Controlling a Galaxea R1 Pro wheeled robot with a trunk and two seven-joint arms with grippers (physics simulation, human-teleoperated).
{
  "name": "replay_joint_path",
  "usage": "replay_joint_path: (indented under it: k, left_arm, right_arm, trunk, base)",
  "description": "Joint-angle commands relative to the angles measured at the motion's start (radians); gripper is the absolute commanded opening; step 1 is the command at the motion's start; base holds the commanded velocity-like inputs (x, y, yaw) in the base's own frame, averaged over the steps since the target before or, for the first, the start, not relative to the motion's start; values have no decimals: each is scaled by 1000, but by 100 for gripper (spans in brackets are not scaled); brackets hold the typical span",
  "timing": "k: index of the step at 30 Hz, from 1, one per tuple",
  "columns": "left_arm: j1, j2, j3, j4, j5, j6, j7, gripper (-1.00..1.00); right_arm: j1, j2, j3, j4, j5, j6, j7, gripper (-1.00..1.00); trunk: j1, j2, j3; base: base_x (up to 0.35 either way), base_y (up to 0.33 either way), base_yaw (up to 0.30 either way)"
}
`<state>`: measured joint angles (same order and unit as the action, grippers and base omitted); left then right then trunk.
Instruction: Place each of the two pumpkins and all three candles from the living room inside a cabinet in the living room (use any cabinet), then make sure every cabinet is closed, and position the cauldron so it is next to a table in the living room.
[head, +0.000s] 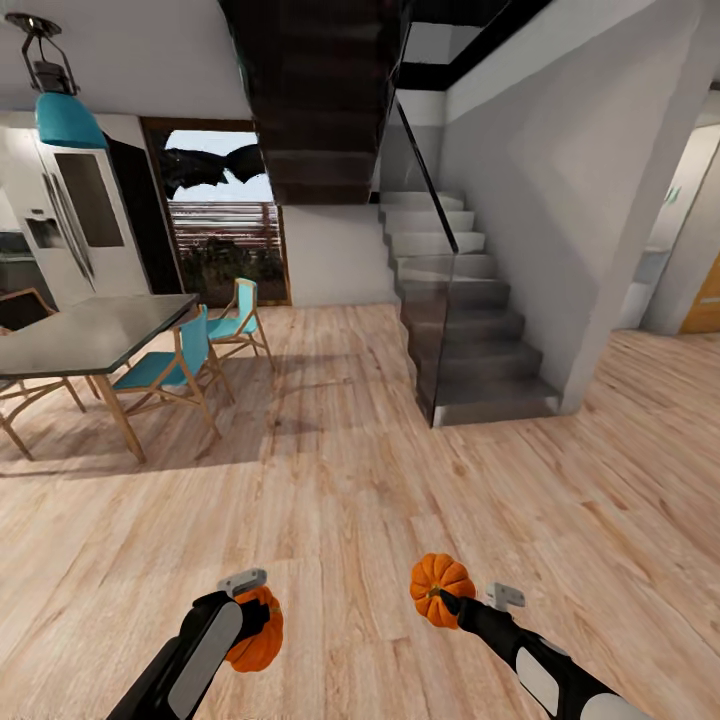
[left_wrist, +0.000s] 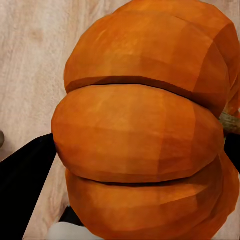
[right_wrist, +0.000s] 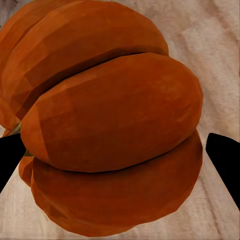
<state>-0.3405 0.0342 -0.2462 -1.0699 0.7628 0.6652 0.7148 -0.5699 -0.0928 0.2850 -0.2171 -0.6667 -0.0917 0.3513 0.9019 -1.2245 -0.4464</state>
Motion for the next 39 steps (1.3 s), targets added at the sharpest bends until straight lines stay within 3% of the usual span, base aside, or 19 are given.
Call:
replay_joint_path:
  k: [1,22,39]
  left_arm:
    - [-1,1,-4,-1,9,1,11,-100]
    - [0,1,-3,-1,9,1,11,-100]
    - [0,3,-4,-1,9,1,11,-100]
  right_arm:
    - [-1,-1,8,1,-10,-4,2,-100]
    - [-1,-1,9,2,-10,-5,2,-100]
    - [-1,-3,8,0,-7,-4,-20,-100]
  trunk:
    - [0,-1,0]
    - [0,-1,23]
    - [0,-1,41]
  base:
    - [-15,0,236]
    - [-2,-1,236]
    - [230,-127,236]
